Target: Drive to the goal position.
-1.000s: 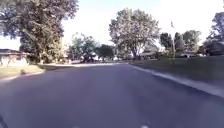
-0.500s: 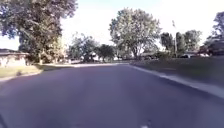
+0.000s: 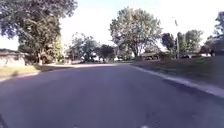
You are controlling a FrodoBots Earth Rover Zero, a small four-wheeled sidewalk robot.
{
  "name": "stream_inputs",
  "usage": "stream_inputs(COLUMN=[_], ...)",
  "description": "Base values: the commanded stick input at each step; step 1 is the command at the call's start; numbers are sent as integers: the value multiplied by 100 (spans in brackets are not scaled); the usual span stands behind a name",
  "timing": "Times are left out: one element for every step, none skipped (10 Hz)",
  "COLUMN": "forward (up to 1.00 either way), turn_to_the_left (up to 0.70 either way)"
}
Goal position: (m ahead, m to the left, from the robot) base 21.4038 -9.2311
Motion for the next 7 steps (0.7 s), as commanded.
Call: stream_inputs(forward=[100,100,100,100,100,100,100], turn_to_the_left=[0,0,0,0,-5,-19,-35])
